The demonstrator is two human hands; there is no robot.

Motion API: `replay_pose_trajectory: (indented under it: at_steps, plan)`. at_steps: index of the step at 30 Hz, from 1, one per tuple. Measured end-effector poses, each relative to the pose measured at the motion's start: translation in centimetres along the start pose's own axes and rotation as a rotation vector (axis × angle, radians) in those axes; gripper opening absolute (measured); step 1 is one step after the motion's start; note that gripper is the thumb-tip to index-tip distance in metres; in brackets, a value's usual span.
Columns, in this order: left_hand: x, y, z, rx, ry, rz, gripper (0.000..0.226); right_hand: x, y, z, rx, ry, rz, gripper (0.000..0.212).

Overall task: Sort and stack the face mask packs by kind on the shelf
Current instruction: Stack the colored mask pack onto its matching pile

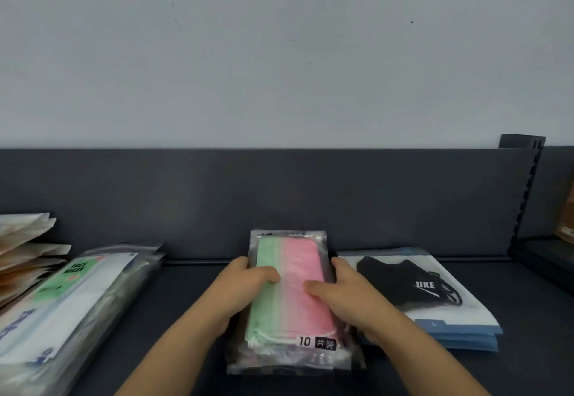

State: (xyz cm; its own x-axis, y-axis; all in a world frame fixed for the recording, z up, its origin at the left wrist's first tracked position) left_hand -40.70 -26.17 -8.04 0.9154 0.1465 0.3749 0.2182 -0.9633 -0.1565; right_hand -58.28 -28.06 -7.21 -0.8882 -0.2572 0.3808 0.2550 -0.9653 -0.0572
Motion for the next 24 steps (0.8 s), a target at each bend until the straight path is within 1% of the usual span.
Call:
replay_pose_trajectory:
  at_steps: [3,5,7,9,12,14,15,17,18,19,22,24]
  plan:
    - [-0.2,-0.1,0.1,0.011,0.067,0.002,0.028,-0.3,-0.2,0.4,0.072,-0.136,-0.021,0.042]
    - [-0.2,-0.3,0.0,0.008,0.048,-0.002,0.022,-0.4,-0.2,0.4,0.094,-0.154,-0.025,0.04]
    - [-0.3,-0.3,-0.2,0.0,0.029,0.001,0.015,-0.5,-0.1,0.3,0.112,-0.16,-0.03,0.046]
    - [-0.3,-0.3,-0.3,-0.014,0.027,0.003,0.025,-0.5,0.0,0.3,0.152,-0.175,-0.061,0.054]
    - [-0.2,-0.2,-0.3,-0.047,0.017,-0.011,0.033,-0.1,0.0,0.7,0.249,-0.182,-0.126,0.05]
    - [-0.1,-0.2,-0.4,-0.105,0.01,-0.028,0.037,0.2,-0.2,1.0,0.301,-0.215,-0.161,0.05]
    - [0.0,-0.1,-0.4,-0.131,0.031,-0.046,0.036,0.2,-0.3,1.0,0.321,-0.247,-0.175,0.05]
    - [0.3,-0.2,-0.4,-0.174,0.106,-0.106,0.028,0.0,-0.4,1.1,0.358,-0.337,-0.181,0.048]
    - [0.4,-0.2,-0.4,-0.192,0.138,-0.138,0.023,-0.1,-0.4,1.1,0.376,-0.41,-0.176,0.046]
    - [0.6,-0.3,-0.3,-0.208,0.182,-0.162,0.023,-0.3,-0.4,1.1,0.392,-0.49,-0.164,0.044]
    - [0.8,-0.3,-0.1,-0.258,0.459,-0.268,0.052,-0.6,-0.2,0.9,0.415,-0.636,-0.133,0.043]
    - [0.8,-0.5,-0.2,-0.249,0.561,-0.353,0.059,-0.8,0.0,0.8,0.414,-0.67,-0.121,0.044]
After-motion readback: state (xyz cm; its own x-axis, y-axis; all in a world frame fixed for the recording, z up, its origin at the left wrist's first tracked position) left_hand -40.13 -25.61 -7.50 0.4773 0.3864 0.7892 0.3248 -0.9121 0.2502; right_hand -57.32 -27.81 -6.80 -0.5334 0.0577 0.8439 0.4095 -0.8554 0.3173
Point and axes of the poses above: each hand's wrist, its own y-axis towards the middle knuckle, its own x-axis out of the back of the hand, z = x × y, the point moved 3 cm from there along y, towards the middle knuckle, and after that the axes turned 7 degrees about y, right-handed, at the moved point
